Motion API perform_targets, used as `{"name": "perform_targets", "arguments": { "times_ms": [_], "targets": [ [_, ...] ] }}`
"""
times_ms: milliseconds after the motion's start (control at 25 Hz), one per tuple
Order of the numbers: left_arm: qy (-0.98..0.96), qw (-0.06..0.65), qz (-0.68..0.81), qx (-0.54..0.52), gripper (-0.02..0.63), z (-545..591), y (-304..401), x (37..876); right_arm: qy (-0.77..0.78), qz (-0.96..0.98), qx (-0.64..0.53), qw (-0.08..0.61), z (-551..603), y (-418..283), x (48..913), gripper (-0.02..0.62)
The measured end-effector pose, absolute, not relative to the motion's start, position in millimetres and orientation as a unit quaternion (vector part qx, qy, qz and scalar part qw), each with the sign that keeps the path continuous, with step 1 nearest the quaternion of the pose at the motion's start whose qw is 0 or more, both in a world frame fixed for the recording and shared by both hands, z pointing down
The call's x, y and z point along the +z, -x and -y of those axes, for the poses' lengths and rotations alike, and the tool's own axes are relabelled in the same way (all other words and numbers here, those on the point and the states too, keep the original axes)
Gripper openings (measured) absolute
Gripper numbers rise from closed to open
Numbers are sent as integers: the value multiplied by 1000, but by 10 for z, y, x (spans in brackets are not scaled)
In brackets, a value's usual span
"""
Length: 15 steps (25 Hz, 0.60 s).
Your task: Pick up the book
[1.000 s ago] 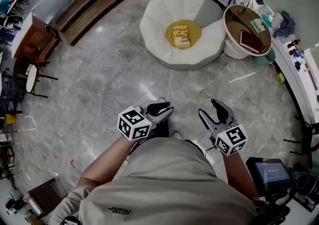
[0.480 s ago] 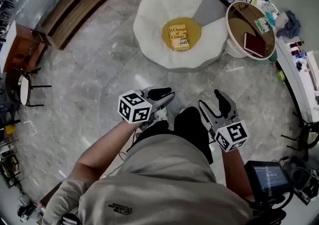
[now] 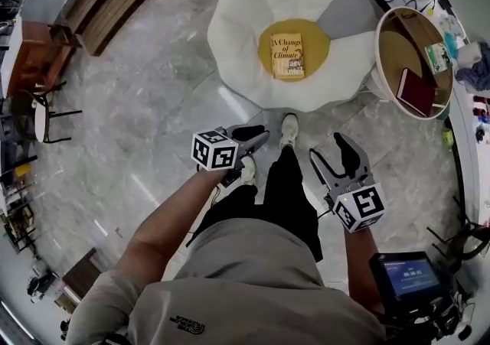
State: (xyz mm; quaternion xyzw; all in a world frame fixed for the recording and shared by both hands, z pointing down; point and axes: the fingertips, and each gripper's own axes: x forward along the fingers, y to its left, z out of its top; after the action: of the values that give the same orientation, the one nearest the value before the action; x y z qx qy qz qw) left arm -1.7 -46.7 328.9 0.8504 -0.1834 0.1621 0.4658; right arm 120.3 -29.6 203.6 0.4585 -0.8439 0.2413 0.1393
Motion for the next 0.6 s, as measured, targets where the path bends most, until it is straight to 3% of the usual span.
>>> {"name": "perform_targets", "arguments": {
  "times_ms": [600],
  "targets": [
    [-755,582,244,179,141,1814,-500,5849,-373,858,298,189,1633,-1855,3568,284]
  ]
}}
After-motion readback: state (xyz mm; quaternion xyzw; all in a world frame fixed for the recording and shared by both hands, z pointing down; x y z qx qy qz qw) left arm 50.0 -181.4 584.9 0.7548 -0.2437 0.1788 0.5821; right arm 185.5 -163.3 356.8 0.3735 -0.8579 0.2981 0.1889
